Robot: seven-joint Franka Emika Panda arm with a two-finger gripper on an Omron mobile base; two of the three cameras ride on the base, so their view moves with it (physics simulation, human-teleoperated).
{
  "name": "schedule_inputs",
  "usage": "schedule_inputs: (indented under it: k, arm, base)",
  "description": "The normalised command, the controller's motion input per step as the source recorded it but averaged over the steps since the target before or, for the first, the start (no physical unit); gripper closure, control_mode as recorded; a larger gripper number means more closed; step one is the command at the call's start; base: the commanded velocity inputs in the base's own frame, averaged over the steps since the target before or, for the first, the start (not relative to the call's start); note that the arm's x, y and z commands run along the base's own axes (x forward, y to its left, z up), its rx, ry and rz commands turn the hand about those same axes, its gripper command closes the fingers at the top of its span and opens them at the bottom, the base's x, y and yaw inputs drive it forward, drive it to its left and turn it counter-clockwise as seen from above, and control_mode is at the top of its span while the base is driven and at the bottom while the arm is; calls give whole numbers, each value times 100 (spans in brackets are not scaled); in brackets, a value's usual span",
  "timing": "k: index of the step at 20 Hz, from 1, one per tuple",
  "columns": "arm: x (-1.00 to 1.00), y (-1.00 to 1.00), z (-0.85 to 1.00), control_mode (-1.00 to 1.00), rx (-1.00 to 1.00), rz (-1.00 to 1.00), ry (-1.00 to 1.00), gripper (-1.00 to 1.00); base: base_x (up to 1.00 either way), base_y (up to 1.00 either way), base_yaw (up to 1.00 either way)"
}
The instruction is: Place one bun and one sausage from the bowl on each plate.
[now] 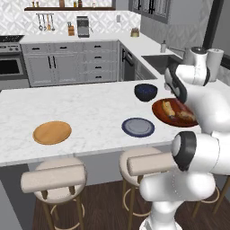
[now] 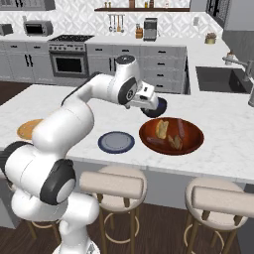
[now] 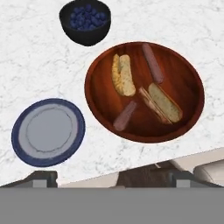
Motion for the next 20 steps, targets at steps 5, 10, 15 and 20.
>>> schedule_inputs:
  k: [5,10,15,20]
  arm:
    - [79,-78,-2,-100,0,-7,-7,-100]
    - [89,-17,-96,-100,0,0,2,-100]
    - [22,6,-73,-100,9,5,11,-100]
    - [30,-27,-34,-100,6,0,9,-100]
  base:
    - [0,0,0]
    - [0,0,0]
    - [0,0,0]
    - [0,0,0]
